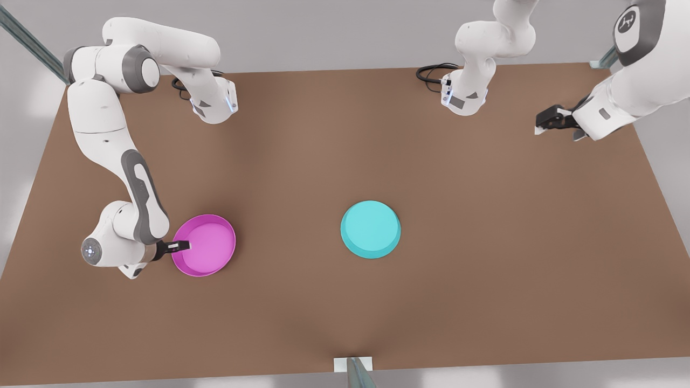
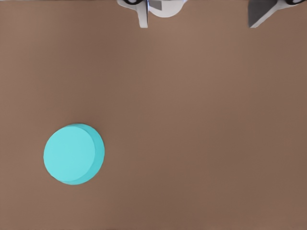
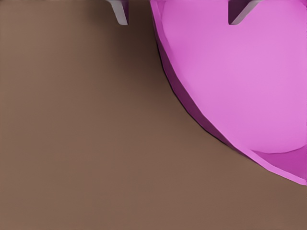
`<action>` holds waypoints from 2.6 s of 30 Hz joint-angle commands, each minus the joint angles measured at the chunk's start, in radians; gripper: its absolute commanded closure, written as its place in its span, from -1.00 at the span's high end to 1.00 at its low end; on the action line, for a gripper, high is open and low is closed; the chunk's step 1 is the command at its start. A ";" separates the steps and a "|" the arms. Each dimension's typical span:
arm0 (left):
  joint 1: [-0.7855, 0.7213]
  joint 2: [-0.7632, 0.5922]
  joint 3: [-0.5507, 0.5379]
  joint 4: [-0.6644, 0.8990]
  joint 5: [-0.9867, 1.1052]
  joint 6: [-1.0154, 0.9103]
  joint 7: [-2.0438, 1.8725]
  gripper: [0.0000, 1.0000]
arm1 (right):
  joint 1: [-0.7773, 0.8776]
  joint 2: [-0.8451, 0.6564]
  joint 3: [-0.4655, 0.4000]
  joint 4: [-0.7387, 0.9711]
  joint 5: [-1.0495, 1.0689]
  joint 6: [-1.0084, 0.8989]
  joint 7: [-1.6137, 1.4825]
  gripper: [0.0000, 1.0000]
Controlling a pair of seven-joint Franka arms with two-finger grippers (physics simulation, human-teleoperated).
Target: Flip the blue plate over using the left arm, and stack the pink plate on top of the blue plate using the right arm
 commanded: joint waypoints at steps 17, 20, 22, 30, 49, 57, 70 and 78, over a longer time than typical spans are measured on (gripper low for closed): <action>0.028 0.042 0.002 -0.009 0.041 0.003 0.008 1.00 | 0.002 0.009 0.000 0.014 -0.003 -0.002 -0.009 -0.49; 0.028 0.042 0.003 -0.009 0.041 0.003 0.008 1.00 | 0.000 0.012 0.000 0.014 -0.003 -0.002 -0.009 -0.57; 0.028 0.042 0.003 -0.009 0.041 -0.001 0.008 1.00 | 0.000 0.014 0.000 0.014 -0.003 -0.002 -0.009 -0.57; 0.028 0.042 0.003 -0.009 0.041 -0.006 0.007 1.00 | 0.003 0.006 0.000 0.015 -0.003 -0.014 -0.009 -0.57; 0.028 0.042 0.003 -0.006 0.041 -0.006 0.008 1.00 | 0.320 -0.001 0.045 0.273 0.015 -0.288 0.270 -0.57; 0.028 0.042 0.003 -0.006 0.041 -0.006 0.008 1.00 | 0.543 0.029 0.045 0.272 0.158 -0.158 0.417 -0.57; 0.028 0.042 0.005 -0.006 0.041 -0.004 0.008 1.00 | 0.670 0.140 0.045 0.370 0.247 -0.106 0.486 -0.57; 0.028 0.042 0.020 -0.008 0.041 -0.004 0.008 1.00 | 0.726 0.224 0.045 0.457 0.268 -0.041 0.537 -0.57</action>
